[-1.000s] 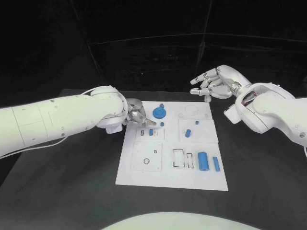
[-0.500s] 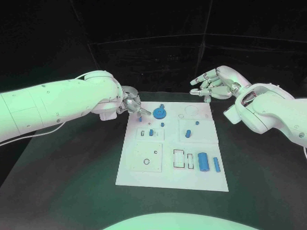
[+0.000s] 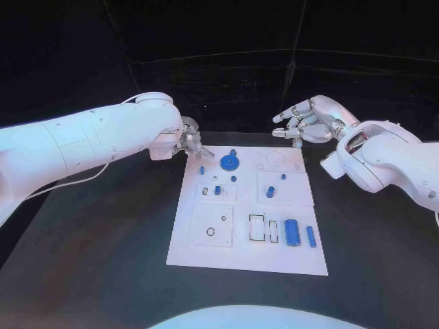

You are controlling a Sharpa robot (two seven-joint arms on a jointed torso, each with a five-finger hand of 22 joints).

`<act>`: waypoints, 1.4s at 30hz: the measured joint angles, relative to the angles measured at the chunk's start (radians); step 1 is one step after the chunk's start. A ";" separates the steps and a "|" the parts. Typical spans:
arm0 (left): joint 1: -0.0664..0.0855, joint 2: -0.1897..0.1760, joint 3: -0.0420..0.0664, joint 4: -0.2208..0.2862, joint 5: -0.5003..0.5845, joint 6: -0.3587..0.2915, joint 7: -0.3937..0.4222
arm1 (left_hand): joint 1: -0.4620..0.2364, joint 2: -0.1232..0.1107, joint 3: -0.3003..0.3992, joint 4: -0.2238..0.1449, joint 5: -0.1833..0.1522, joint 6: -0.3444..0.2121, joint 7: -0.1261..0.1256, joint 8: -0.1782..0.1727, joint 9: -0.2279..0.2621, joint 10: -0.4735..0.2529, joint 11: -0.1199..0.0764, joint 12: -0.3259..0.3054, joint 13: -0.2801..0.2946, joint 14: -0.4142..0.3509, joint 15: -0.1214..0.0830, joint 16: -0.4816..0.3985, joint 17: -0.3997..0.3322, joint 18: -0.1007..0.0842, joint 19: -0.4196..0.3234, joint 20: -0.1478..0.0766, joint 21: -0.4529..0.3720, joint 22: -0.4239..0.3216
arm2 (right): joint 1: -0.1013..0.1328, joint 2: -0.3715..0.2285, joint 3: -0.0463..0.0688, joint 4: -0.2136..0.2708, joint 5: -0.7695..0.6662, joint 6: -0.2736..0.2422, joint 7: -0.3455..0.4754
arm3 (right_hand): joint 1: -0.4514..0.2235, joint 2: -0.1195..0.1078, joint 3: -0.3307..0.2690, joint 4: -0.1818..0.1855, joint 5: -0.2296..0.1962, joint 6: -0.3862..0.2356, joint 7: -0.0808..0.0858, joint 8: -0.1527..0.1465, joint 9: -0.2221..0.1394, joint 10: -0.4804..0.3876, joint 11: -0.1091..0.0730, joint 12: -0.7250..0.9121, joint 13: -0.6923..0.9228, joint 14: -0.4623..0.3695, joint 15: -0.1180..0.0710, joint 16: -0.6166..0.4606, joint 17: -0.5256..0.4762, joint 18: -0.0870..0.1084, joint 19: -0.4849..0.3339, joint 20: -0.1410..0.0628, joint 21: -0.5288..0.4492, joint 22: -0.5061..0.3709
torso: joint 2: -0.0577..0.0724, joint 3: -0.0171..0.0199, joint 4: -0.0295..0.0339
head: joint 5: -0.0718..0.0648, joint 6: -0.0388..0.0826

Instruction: Assemble the parts on the task board

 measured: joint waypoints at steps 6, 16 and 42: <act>-0.012 0.033 -0.001 -0.055 -0.001 0.028 0.000 | 0.000 0.000 -0.018 0.001 0.000 0.011 -0.003 0.000 -0.008 0.000 0.000 0.000 0.000 0.000 0.000 0.000 0.000 0.000 0.000 0.000 0.000 0.004 | 0.000 0.002 0.000 -0.001 0.000 0.001 0.000 | 0.000 0.000 0.000 0.000 0.000 0.000 0.000 0.000 0.000 0.000 0.000 0.000 0.000 0.000 0.000 0.000 0.000 0.000 0.000 0.000 0.000 0.000 | 0.000 0.0004 0.0000 | -0.002 -0.003; -0.034 0.061 -0.001 -0.103 -0.003 0.067 -0.001 | 0.004 0.004 -0.027 0.002 0.000 0.026 -0.004 0.000 -0.015 0.000 0.000 0.005 0.002 0.000 0.000 0.000 0.000 0.000 0.000 0.000 0.000 0.009 | 0.000 0.006 0.000 -0.002 0.000 0.003 -0.001 | 0.000 0.000 0.000 0.000 0.005 0.000 0.000 0.000 0.000 0.000 0.000 0.000 0.000 0.000 0.000 0.000 0.001 0.000 0.000 0.000 0.000 0.000 | -0.001 0.0005 0.0018 | -0.002 -0.008; -0.044 0.081 -0.001 -0.131 -0.004 0.113 -0.003 | 0.124 0.070 -0.032 -0.059 0.000 0.043 -0.007 0.000 -0.057 0.000 0.000 0.005 -0.007 0.000 0.000 0.000 0.000 0.000 0.000 0.000 0.000 0.014 | 0.000 0.009 0.000 -0.004 0.001 0.006 -0.001 | 0.000 0.000 0.000 0.000 0.005 0.000 0.000 0.000 0.000 0.000 0.000 0.000 0.000 0.000 0.000 0.000 0.002 0.000 0.000 0.000 -0.004 -0.001 | -0.002 0.0011 0.0030 | 0.000 -0.013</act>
